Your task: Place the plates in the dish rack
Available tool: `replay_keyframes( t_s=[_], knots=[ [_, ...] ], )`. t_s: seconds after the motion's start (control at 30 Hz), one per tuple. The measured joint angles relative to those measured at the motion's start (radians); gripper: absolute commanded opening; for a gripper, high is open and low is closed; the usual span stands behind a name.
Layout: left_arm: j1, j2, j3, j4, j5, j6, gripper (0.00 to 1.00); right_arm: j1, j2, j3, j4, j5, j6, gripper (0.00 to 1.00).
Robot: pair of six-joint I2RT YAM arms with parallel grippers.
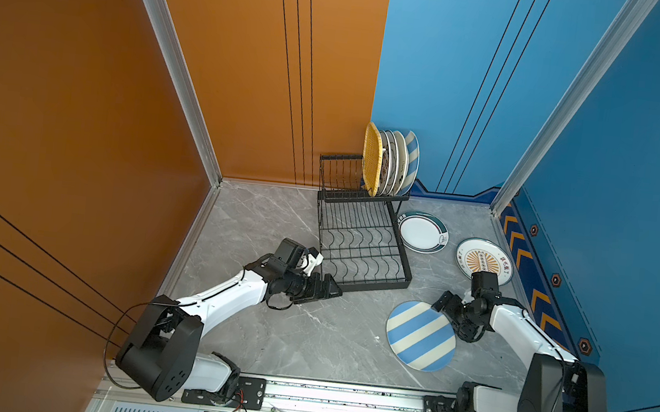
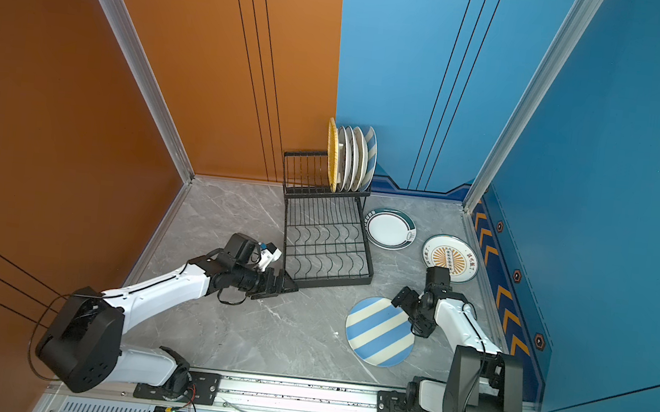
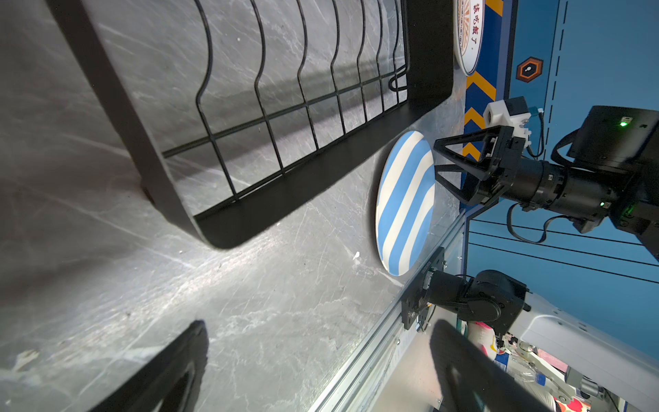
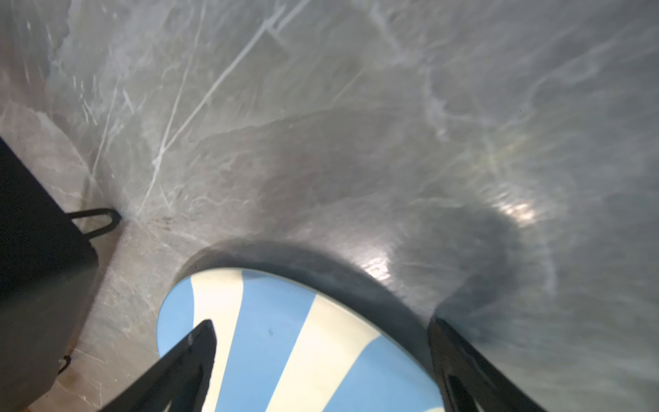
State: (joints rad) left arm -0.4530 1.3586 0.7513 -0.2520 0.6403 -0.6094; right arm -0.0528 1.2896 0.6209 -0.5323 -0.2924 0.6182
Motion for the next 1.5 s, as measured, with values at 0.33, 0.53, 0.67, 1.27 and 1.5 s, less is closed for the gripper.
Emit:
replay_keyframes(
  t_s=[0.33, 0.53, 0.67, 1.27, 1.5],
  knots=[
    [-0.013, -0.017, -0.034, 0.000, -0.001, 0.000, 0.98, 0.249, -0.057, -0.042, 0.031, 0.001, 0.144, 0.95],
    [-0.050, -0.017, -0.047, 0.000, -0.007, 0.000, 0.98, 0.384, -0.080, -0.061, 0.066, 0.005, 0.256, 0.95],
    [-0.086, -0.005, -0.047, 0.000, -0.012, 0.000, 0.98, 0.463, -0.060, -0.057, 0.109, 0.006, 0.306, 0.95],
    [-0.251, 0.068, -0.067, -0.024, -0.141, 0.002, 0.93, 0.537, -0.015, -0.031, 0.161, -0.062, 0.234, 0.91],
    [-0.298, 0.079, -0.090, -0.006, -0.172, -0.036, 0.79, 0.480, -0.081, -0.095, 0.130, -0.135, 0.119, 0.85]
  ],
)
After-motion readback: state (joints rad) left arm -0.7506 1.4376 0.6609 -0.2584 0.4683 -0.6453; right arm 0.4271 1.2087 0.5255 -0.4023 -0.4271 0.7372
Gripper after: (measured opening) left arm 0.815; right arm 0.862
